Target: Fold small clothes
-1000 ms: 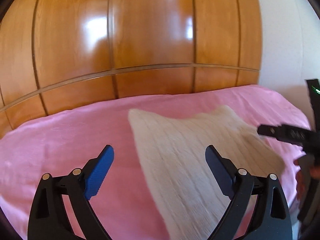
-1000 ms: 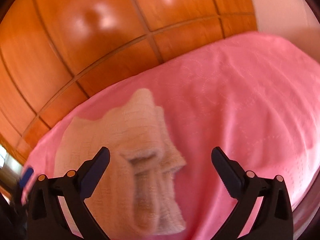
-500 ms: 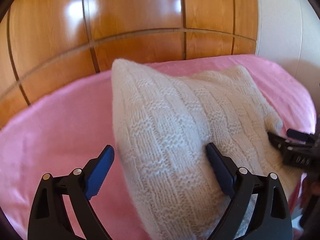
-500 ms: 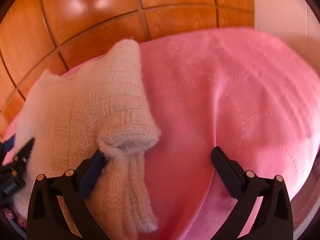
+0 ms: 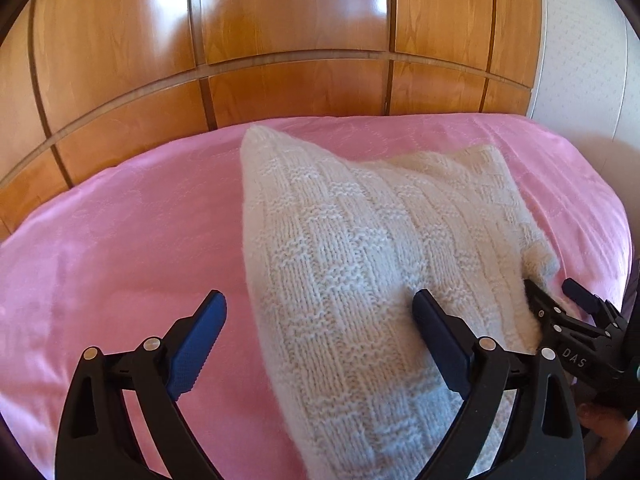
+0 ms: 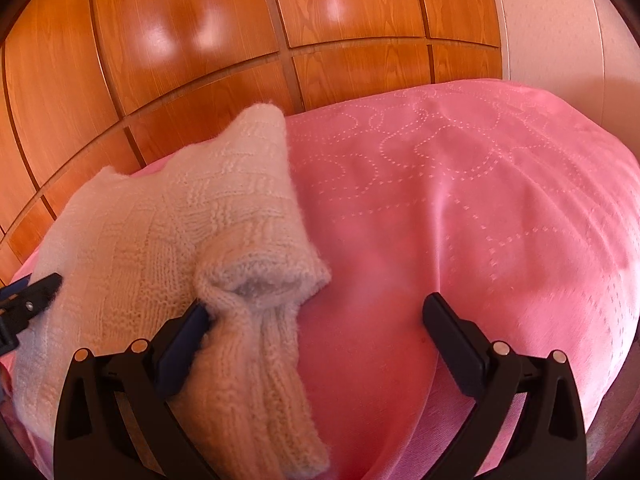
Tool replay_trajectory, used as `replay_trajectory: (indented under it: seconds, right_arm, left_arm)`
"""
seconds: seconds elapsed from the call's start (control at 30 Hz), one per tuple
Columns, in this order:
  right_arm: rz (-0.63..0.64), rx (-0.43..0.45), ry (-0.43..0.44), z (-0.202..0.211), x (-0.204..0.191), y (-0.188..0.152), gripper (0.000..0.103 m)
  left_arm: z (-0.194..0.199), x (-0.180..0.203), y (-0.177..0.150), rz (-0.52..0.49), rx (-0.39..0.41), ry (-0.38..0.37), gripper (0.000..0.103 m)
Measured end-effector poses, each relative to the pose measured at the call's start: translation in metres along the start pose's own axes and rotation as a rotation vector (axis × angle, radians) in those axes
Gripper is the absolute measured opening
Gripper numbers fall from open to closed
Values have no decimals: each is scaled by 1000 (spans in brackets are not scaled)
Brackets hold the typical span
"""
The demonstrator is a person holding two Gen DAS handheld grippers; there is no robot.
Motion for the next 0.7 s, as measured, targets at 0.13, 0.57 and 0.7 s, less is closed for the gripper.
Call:
replay_trajectory:
  seconds: [0.13, 0.57, 0.7]
  right_arm:
    - [0, 2, 4, 1, 0, -1, 101]
    - [1, 9, 13, 2, 0, -1, 101]
    - [3, 0, 14, 3, -1, 0, 101]
  left_arm:
    - [3, 3, 4, -20, -15, 18, 93]
    - [-38, 2, 42, -49, -31, 114, 93]
    - [-63, 3, 34, -80, -49, 115, 94]
Point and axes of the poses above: each gripper's, at about its wrist camera, not at the fingertips, and z roughly against the way its jaws point, x to its right, y to its top, the point moved 4 cm from there along -z, roughly the way its jaws point, and after that the axes turned 10 degrees about -z, right-handed, at the moved point
